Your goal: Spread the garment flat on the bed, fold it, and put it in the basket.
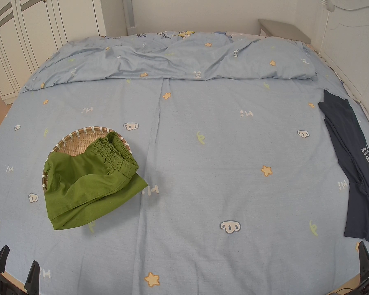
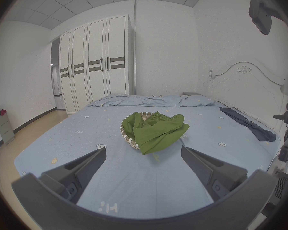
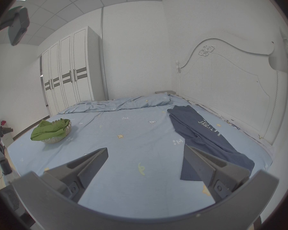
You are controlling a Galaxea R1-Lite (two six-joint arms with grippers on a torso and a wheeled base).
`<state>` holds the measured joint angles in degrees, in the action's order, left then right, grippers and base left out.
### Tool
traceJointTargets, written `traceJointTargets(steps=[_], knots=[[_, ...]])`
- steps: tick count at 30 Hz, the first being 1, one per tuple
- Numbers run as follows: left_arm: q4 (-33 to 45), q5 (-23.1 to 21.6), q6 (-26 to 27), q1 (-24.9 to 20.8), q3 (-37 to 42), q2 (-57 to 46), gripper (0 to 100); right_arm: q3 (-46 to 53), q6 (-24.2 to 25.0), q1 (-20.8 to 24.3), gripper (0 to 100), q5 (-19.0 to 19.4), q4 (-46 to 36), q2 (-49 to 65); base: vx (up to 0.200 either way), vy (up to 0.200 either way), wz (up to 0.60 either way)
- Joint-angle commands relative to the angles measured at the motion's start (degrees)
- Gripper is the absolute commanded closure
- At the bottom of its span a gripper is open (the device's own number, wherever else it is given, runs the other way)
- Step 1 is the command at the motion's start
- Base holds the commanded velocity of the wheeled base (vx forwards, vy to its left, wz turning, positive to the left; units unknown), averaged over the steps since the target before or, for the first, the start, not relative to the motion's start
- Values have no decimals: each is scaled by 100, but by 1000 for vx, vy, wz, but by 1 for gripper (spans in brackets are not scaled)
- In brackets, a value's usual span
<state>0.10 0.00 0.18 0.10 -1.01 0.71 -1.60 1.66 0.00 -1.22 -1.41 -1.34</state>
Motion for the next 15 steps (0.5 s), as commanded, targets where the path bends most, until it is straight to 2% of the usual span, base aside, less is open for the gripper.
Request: traceJointTargets(steps=[1,5,7,8,9,10,11,12,14,15], knots=[[-1,9,-1,8,92,-9,0,-34,54,-9,0,-10,-87,134,0,0,0],[-10,9,-1,8,101,-9,0,-25,10,-18,0,-151,-26,134,0,0,0],[-1,18,-9,8,92,-9,0,-16,-183,-18,0,-19,-8,134,0,0,0],[-1,9,-9,8,92,-9,0,-7,-298,9,0,298,-8,117,0,0,0],[-1,9,-9,8,92,-9,0,1,-342,9,0,421,1,125,0,0,0],[-1,9,-9,8,92,-9,0,-25,-368,9,0,992,-34,117,0,0,0],[-1,18,-9,8,92,-9,0,-42,-254,9,0,1722,-34,117,0,0,0],[-1,9,-9,8,92,-9,0,-51,-192,0,0,1871,-52,117,0,0,0],[-1,9,-9,8,92,-9,0,-51,-25,-9,0,1335,-26,117,0,0,0],[-1,9,-9,8,92,-9,0,-34,80,-9,0,491,10,125,0,0,0]])
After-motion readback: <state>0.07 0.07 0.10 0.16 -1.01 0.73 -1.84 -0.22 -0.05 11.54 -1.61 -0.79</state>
